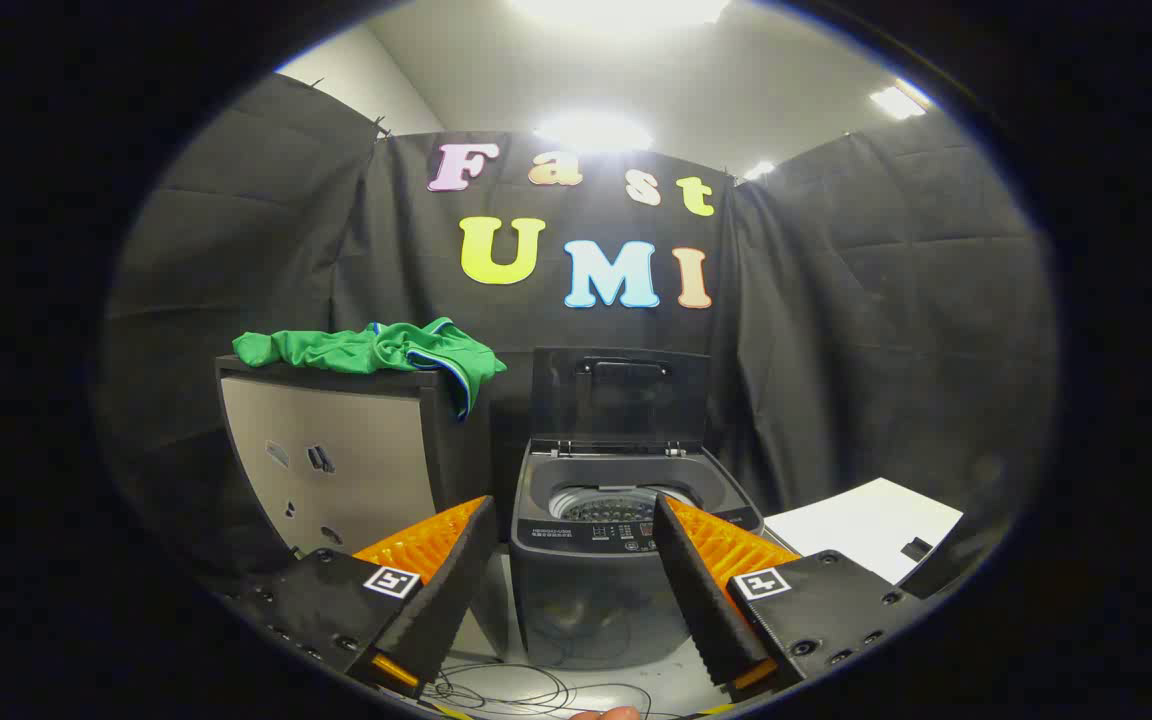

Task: Put the clothes into the washing machine and then close the washing machine lid.

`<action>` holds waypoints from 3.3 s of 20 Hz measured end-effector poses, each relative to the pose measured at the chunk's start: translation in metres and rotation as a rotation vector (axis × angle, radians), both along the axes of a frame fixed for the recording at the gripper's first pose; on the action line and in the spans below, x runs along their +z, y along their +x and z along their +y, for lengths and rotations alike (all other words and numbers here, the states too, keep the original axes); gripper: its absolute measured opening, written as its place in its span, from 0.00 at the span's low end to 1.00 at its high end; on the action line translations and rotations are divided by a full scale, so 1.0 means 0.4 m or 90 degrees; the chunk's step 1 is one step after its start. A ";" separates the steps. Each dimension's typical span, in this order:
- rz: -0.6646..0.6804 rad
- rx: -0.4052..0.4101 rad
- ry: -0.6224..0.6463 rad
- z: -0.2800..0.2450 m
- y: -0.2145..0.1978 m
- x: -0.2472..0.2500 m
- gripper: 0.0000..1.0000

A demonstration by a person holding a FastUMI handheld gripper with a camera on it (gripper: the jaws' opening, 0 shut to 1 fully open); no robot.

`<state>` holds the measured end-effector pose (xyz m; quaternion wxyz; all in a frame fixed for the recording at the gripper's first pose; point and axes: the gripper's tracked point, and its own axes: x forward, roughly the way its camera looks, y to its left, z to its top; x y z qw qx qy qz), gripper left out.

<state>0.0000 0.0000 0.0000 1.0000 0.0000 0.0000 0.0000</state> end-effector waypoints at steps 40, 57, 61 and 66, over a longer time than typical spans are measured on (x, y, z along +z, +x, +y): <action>0.004 0.009 -0.028 0.020 0.015 0.035 0.98; -0.059 0.216 -0.026 0.298 0.232 0.455 0.98; -0.062 0.228 -0.022 0.353 0.294 0.571 0.98; -0.017 0.261 -0.030 0.459 0.368 0.641 0.98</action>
